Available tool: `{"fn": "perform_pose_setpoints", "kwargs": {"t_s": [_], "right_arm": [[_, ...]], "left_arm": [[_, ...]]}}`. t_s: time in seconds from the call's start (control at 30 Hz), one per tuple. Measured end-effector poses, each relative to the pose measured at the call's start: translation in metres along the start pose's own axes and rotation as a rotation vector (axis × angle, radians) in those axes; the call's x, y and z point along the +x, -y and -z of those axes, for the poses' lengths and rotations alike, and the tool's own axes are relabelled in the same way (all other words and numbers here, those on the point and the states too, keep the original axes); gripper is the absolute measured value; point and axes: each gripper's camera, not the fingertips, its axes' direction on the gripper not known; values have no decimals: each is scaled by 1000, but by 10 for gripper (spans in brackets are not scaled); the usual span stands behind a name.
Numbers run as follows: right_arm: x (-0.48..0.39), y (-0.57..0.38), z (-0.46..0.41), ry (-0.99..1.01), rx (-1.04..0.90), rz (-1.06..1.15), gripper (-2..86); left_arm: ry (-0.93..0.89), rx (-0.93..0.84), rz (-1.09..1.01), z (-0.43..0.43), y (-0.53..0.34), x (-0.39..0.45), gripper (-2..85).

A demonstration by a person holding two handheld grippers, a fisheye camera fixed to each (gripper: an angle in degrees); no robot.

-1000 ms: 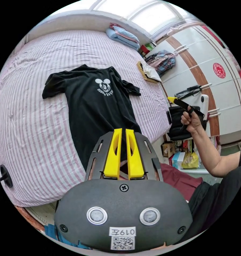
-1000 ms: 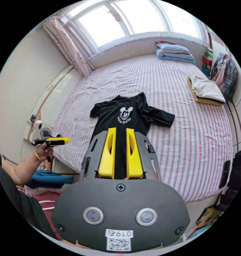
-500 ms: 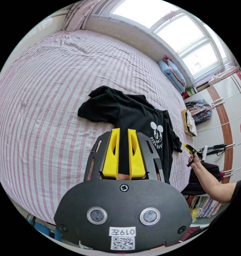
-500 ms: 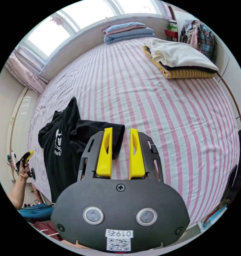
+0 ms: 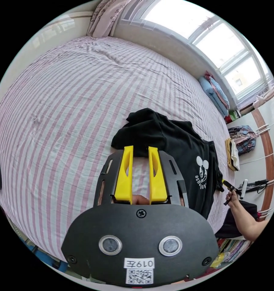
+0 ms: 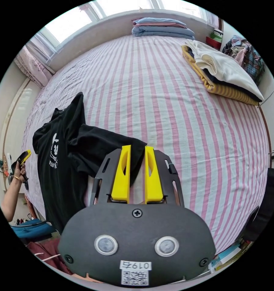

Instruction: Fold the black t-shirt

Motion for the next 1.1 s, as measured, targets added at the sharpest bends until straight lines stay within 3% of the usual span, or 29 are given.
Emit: {"fn": "perform_pose_setpoints", "kwargs": {"t_s": [0.2, 0.3, 0.57, 0.83, 0.97, 1.1], "right_arm": [[-19, 22, 34, -24, -18, 9, -2], [-26, 31, 59, -37, 5, 10, -7], [-27, 62, 141, -98, 132, 34, -9], [0, 101, 166, -163, 105, -16, -7], [5, 118, 143, -157, -81, -67, 7], [7, 118, 176, -256, 68, -132, 50]], "left_arm": [[58, -50, -23, 3, 39, 2, 98], [44, -134, -58, -10, 51, 11, 103], [85, -146, -97, -2, 70, 44, 72], [120, -59, -138, 37, 70, 72, 36], [127, 10, -217, 52, 80, 102, 28], [95, 46, -358, 57, 104, 146, 35]]}}
